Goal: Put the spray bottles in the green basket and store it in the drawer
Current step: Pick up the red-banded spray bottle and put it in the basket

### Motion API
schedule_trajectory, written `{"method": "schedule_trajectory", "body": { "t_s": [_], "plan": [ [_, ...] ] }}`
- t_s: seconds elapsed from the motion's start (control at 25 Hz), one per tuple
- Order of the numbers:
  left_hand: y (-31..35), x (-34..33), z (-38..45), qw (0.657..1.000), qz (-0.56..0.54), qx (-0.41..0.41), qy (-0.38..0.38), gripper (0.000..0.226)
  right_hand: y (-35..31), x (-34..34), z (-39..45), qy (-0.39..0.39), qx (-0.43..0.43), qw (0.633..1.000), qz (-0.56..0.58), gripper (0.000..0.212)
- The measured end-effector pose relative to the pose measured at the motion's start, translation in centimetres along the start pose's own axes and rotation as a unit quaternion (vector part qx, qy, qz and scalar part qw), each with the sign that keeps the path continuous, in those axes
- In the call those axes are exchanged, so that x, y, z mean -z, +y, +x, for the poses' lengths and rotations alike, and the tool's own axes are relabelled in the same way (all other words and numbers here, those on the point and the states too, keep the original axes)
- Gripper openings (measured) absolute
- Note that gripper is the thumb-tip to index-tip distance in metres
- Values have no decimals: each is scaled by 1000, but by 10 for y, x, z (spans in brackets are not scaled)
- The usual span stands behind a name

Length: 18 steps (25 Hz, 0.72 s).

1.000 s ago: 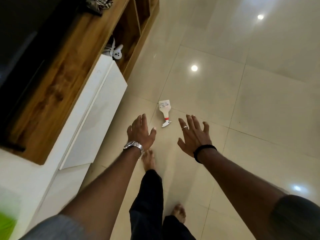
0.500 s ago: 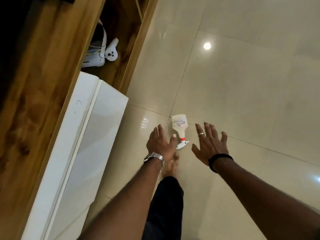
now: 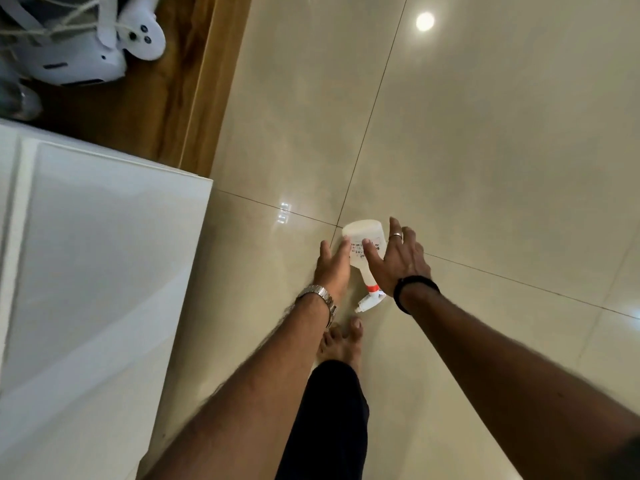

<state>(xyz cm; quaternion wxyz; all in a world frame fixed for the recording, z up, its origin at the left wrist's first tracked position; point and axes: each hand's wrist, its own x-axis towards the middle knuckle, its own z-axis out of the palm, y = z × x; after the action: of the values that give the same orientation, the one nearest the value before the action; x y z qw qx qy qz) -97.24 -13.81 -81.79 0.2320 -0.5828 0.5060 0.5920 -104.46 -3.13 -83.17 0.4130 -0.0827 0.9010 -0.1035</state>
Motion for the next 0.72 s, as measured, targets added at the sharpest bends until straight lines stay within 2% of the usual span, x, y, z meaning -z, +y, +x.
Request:
{"method": "schedule_trajectory", "body": {
  "t_s": [0.08,0.16,0.36,0.48,0.6,0.72],
  "plan": [
    [3,-8,20,996,-87,15,-12,71,1,-14,18,4,-12,999,38,84],
    [4,-14,33,991,-128,15,-28,67,1,-26,30,6,-13,997,78,85],
    [0,-20,44,989,-140,15,-39,56,-8,-48,38,3,-3,982,187,82],
    [0,-17,36,988,-146,31,-47,47,-14,-50,31,13,-13,978,210,79],
    [6,-14,10,986,-151,60,-35,52,-19,-40,8,21,-8,979,203,75],
    [15,-12,-23,984,-157,86,-20,58,-21,-16,-30,28,32,977,208,71]
  ]
}}
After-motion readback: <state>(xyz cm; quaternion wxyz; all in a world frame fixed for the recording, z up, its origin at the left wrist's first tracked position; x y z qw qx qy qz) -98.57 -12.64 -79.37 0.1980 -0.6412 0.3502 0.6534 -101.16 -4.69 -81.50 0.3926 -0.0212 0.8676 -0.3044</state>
